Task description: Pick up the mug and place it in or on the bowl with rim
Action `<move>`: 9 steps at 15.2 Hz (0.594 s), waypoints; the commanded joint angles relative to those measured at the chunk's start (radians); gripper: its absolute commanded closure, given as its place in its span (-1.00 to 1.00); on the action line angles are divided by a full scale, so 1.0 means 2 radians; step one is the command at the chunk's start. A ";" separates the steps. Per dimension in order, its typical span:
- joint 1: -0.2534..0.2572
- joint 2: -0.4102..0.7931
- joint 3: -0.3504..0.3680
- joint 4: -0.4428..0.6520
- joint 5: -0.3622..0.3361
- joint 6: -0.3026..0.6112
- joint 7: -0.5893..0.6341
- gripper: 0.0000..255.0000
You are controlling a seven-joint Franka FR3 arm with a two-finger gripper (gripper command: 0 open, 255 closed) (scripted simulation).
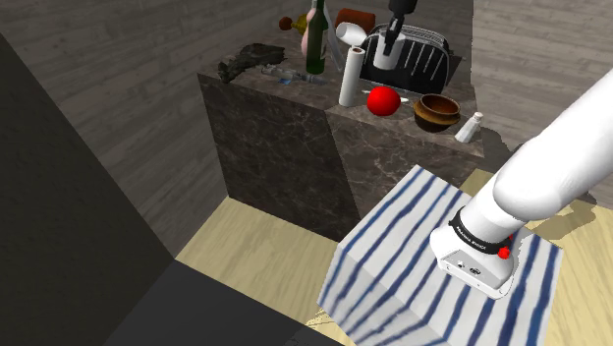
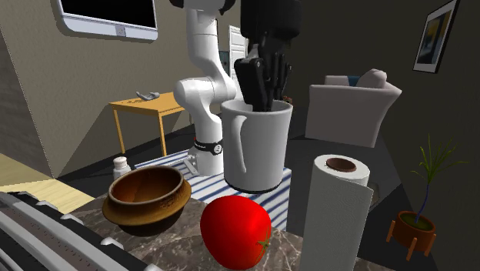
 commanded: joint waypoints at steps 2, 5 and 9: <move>-0.011 -0.040 -0.010 -0.038 -0.013 0.000 -0.016 1.00; -0.024 -0.081 -0.021 -0.073 -0.028 -0.003 -0.034 1.00; -0.044 -0.132 -0.038 -0.111 -0.049 -0.011 -0.060 1.00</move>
